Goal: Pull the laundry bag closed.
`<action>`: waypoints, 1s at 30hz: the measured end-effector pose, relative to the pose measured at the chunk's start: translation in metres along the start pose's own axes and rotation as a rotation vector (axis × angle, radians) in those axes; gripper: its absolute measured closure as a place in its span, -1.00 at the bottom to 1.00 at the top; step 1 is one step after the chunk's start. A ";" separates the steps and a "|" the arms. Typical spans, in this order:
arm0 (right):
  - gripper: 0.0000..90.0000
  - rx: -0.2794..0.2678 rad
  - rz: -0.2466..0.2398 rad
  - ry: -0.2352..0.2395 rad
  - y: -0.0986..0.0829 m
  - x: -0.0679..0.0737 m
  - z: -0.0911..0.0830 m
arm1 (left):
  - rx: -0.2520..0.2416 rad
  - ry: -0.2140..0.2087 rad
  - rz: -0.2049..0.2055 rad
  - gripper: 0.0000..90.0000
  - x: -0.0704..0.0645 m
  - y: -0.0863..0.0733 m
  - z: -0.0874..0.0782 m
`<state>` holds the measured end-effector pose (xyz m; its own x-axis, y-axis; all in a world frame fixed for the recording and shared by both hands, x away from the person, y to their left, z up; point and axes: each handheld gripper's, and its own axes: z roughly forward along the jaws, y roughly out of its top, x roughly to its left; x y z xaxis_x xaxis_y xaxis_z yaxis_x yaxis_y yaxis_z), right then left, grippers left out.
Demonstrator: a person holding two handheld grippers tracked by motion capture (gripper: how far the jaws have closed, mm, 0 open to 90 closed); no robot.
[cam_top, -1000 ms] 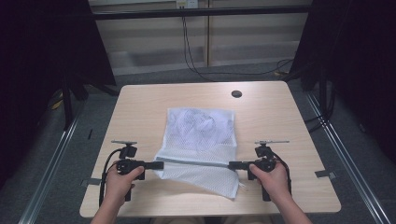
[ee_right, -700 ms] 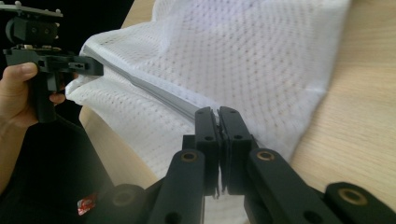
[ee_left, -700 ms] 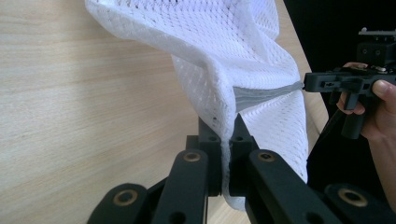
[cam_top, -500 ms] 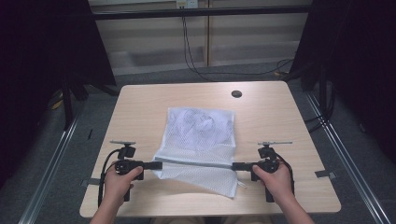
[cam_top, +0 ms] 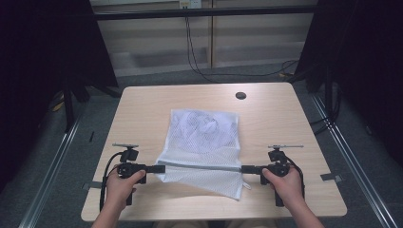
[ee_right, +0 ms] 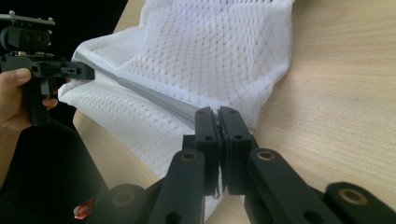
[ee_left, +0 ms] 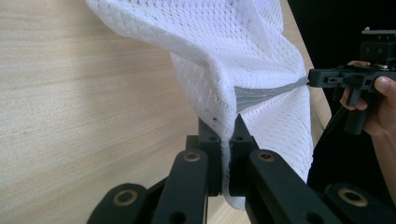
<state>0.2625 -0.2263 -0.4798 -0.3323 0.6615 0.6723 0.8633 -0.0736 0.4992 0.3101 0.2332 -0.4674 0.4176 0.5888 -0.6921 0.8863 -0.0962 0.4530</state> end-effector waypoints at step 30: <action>-0.37 -0.160 -0.244 -0.113 0.001 -0.003 -0.004 | -0.145 0.198 0.177 -0.73 0.005 0.001 -0.006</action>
<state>0.2629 -0.2310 -0.4795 -0.4699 0.7524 0.4617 0.6899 -0.0132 0.7237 0.3123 0.2410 -0.4671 0.5032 0.7197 -0.4783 0.7596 -0.1045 0.6419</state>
